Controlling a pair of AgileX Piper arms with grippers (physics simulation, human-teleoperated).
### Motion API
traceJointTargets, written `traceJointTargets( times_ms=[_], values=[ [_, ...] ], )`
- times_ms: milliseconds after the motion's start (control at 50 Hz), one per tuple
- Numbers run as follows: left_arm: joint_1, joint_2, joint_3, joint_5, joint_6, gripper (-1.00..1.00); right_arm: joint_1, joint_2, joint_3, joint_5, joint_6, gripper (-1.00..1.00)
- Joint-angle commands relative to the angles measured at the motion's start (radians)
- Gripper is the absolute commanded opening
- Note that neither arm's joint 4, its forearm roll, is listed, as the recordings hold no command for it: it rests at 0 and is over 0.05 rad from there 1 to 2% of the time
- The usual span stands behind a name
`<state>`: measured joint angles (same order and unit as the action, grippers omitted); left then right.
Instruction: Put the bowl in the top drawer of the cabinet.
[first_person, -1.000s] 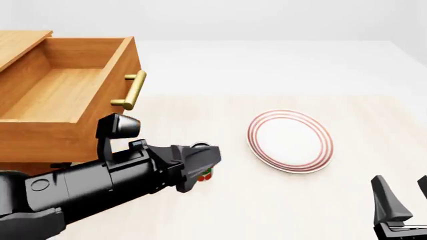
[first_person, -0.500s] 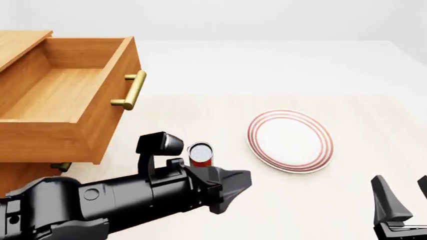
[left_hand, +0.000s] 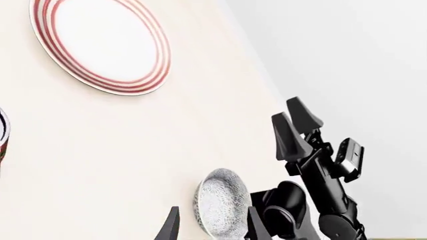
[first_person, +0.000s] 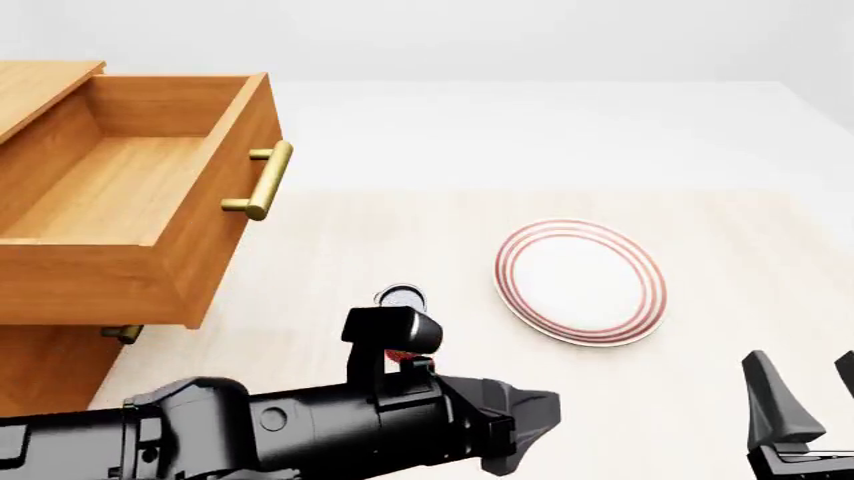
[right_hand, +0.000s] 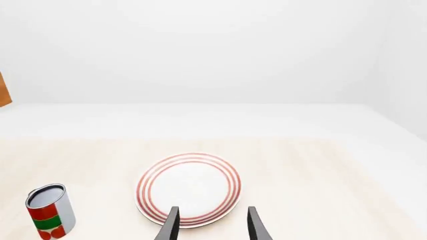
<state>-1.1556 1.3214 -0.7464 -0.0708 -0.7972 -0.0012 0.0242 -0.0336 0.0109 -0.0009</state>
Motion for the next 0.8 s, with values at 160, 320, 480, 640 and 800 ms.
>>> traceJointTargets(
  times_ms=[160,320,480,640,800],
  values=[
    [-0.026,0.078,0.025,-0.091,-0.069,1.0,0.0,0.0,0.0,0.0,0.0,1.0],
    [-0.024,0.111,0.043,-0.136,-0.095,1.0,0.0,0.0,0.0,0.0,0.0,1.0],
    [-0.028,0.137,0.058,-0.175,-0.12,1.0,0.0,0.0,0.0,0.0,0.0,1.0],
    [-0.033,0.171,0.066,-0.214,-0.137,1.0,0.0,0.0,0.0,0.0,0.0,1.0],
    [-0.039,0.212,0.076,-0.252,-0.16,1.0,0.0,0.0,0.0,0.0,0.0,1.0]
  ],
)
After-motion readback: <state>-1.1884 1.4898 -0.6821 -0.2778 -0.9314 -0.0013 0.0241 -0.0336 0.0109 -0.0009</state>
